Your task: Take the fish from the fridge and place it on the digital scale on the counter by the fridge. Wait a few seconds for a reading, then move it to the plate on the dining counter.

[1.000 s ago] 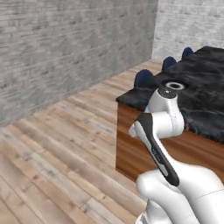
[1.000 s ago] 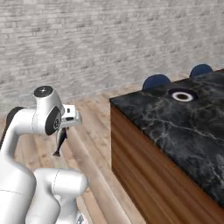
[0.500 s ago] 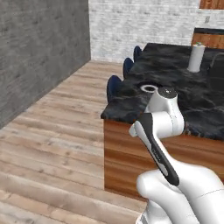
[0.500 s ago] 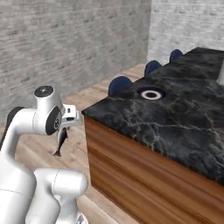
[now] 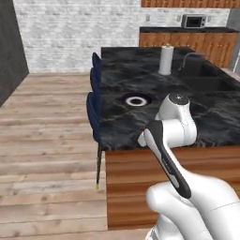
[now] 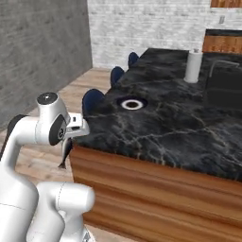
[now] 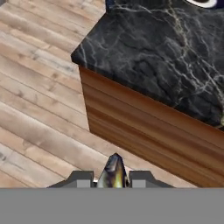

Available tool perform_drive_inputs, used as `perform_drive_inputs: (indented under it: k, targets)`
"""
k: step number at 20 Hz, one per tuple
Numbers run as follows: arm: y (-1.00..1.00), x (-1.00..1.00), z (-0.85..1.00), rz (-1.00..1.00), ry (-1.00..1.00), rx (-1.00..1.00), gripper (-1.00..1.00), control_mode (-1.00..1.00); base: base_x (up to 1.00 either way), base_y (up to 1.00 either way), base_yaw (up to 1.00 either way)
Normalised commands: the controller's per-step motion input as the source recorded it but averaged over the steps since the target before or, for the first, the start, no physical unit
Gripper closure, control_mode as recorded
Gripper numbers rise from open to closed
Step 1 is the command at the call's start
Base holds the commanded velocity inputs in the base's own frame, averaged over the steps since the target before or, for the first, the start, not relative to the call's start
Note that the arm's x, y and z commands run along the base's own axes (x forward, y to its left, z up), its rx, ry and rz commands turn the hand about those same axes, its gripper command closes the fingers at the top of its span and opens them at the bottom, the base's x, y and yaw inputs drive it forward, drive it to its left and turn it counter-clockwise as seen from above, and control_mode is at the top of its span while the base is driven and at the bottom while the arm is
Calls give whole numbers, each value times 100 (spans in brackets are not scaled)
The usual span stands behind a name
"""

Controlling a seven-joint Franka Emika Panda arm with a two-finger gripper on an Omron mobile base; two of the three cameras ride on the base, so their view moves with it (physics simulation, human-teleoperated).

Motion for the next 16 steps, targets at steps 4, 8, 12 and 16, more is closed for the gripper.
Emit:
perform_drive_inputs:
  k: [4, 8, 12, 16]
  targets:
    - [0, 0, 0, 0, 0, 0, 100, 100, 30, 80, -60]
    - [0, 0, 0, 0, 0, 0, 100, 100, 10, 89, -56]
    - [0, 0, 0, 0, 0, 0, 100, 100, 0, 94, -57]
    - [0, 0, 0, 0, 0, 0, 100, 100, 4, 95, -56]
